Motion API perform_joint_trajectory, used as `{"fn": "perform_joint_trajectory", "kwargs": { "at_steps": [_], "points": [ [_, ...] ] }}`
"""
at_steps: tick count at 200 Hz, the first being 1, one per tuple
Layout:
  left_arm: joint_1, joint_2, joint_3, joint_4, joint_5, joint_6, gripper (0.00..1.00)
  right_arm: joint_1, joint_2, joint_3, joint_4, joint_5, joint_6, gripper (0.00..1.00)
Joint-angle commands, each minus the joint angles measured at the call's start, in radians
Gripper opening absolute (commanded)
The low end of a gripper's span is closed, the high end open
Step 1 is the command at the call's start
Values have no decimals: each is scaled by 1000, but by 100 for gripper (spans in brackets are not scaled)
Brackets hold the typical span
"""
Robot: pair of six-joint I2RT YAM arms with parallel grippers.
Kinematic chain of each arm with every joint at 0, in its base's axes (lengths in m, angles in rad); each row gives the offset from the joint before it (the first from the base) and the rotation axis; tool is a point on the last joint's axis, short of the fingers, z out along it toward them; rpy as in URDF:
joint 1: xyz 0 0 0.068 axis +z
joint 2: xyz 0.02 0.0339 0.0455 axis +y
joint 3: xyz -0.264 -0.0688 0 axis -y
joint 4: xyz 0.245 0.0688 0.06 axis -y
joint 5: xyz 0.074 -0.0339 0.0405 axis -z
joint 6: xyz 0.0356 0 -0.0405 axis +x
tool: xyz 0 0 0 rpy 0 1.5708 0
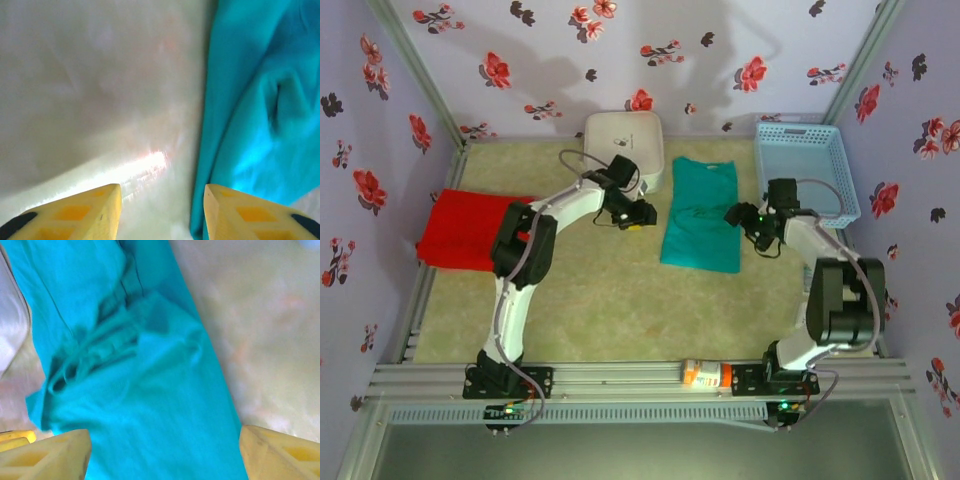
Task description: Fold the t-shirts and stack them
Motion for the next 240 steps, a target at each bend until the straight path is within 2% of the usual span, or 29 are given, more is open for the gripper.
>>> {"fn": "perform_joint_trajectory", "kwargs": {
  "at_steps": [1, 35, 87, 174, 240],
  "points": [
    [-54, -93, -100, 93, 51, -41, 50, -2, -94, -91, -87, 22, -17, 76],
    [-108, -103, -204, 178, 74, -111, 51, 4, -169, -209, -68, 24, -11, 70],
    [-152, -56, -242, 247, 75, -183, 50, 36, -128, -290, 30, 13, 18, 57],
    [-152, -37, -235, 240, 71, -196, 45, 75, -53, -254, 96, 48, 39, 36],
    [-138, -102, -282, 213, 57, -195, 48, 77, -63, -235, 110, 44, 55, 16]
  ]
}}
